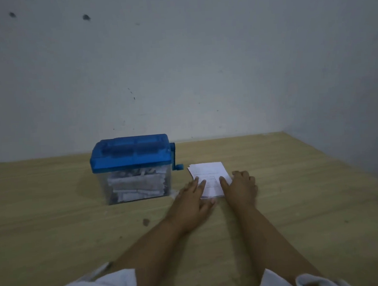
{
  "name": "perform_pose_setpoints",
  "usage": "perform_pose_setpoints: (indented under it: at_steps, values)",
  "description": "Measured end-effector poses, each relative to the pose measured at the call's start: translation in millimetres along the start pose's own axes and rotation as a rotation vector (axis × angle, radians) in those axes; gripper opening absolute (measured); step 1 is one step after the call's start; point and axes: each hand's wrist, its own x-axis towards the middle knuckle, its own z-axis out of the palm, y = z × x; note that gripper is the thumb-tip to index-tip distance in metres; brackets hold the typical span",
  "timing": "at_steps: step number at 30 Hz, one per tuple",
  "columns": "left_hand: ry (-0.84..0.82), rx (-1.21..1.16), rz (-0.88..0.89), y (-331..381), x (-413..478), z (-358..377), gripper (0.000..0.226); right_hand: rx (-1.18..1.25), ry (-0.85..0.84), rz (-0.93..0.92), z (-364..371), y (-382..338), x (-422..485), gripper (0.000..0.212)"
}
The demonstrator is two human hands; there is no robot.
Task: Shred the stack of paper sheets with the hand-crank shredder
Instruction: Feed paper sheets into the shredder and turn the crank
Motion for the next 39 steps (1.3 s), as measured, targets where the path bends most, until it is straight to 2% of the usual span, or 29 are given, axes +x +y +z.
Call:
perform_pose_setpoints:
  at_steps: [3, 6, 11, 15, 23, 28, 31, 33, 35, 37, 39]
  values:
    - [-0.062, 0.066, 0.010, 2, 2, 1, 0.060, -0.027, -0.024, 0.001, 3, 2, 4, 0.050]
    - [-0.066, 0.083, 0.015, 4, 1, -1, 0.061, 0.109, -0.015, 0.016, 2, 3, 8, 0.040]
    - [-0.085, 0.115, 0.005, 4, 0, 0, 0.062, 0.382, 0.107, 0.059, 1, 6, 8, 0.018]
    - [-0.089, 0.127, 0.009, 4, 0, 1, 0.062, 0.401, 0.121, 0.127, 1, 7, 9, 0.011]
    - [-0.114, 0.121, 0.002, 2, 2, 4, 0.067, 0.134, 0.154, 0.078, -3, 6, 8, 0.026]
    - [-0.081, 0.062, -0.003, 3, 1, 3, 0.067, 0.310, 0.248, 0.020, -2, 5, 7, 0.022]
    - [0.162, -0.065, 0.041, 3, 0, 3, 0.062, 0.592, 0.279, 0.075, -8, 4, 4, 0.020]
    - [0.349, -0.113, 0.111, 1, -7, 1, 0.052, 0.643, 0.270, 0.116, -13, 1, 2, 0.024]
    - [0.405, -0.136, 0.145, -3, -15, -3, 0.043, 0.623, 0.254, 0.129, -17, -2, 1, 0.030]
    - [0.340, -0.116, 0.147, -5, -21, -7, 0.044, 0.583, 0.233, 0.127, -18, -5, 2, 0.035]
    - [0.192, -0.035, 0.119, -5, -23, -7, 0.051, 0.547, 0.196, 0.123, -17, -8, -1, 0.037]
